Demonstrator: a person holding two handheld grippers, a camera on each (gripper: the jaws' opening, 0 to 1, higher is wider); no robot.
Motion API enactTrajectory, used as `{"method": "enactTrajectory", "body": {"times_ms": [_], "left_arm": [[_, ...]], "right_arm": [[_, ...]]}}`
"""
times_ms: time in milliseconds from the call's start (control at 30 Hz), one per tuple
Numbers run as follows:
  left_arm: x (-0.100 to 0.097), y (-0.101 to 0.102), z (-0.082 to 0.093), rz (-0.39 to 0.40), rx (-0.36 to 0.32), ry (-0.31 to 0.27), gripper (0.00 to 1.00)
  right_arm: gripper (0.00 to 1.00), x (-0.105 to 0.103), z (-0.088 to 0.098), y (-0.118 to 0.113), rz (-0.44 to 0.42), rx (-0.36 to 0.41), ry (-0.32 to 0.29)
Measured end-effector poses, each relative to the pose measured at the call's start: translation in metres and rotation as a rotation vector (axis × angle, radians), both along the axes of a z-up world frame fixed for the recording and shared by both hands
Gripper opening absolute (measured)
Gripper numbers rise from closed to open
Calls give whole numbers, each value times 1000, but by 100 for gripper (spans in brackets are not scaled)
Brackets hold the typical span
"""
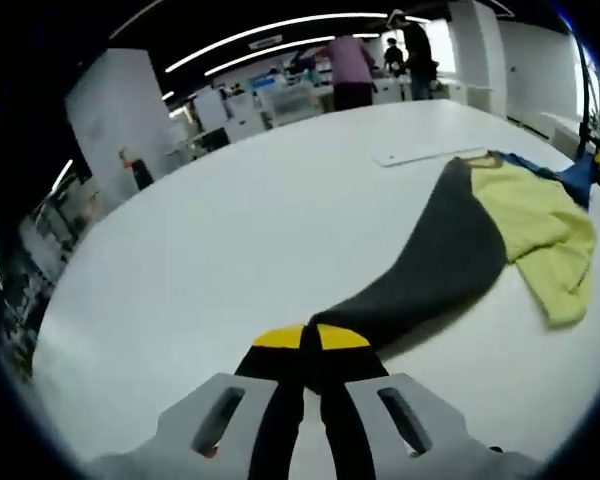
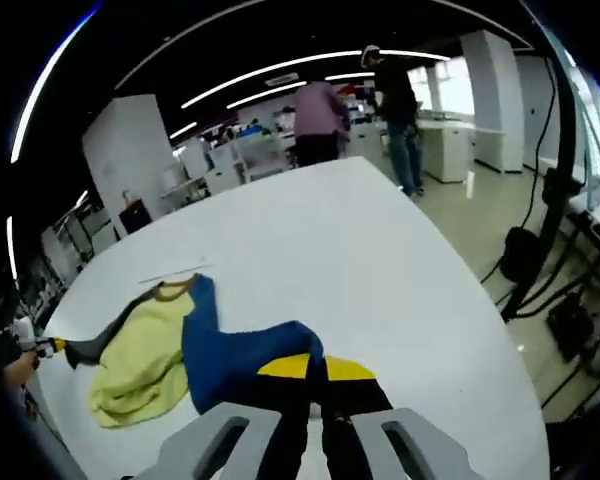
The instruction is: Fold the garment on the visible template until the final outline fits inside the template.
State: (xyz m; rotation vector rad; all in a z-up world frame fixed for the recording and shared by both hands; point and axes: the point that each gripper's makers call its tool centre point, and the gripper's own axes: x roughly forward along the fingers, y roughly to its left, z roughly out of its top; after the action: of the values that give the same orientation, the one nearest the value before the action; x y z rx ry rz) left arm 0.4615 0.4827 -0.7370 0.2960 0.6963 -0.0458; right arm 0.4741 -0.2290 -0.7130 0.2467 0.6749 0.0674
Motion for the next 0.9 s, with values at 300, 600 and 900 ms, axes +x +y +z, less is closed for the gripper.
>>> {"method": "enactTrajectory", "body": {"times_ms": [300, 600, 900], "left_arm": [[8, 20, -3, -6, 80, 30, 0], [15, 33, -5, 0, 124, 47, 0], [15, 40, -8, 16, 141, 61, 0]], "right_arm": [[0, 7, -13, -32, -70, -40, 33], [0, 14, -22, -57, -115, -80, 52], [0, 10, -32, -77, -160, -97, 75]]}}
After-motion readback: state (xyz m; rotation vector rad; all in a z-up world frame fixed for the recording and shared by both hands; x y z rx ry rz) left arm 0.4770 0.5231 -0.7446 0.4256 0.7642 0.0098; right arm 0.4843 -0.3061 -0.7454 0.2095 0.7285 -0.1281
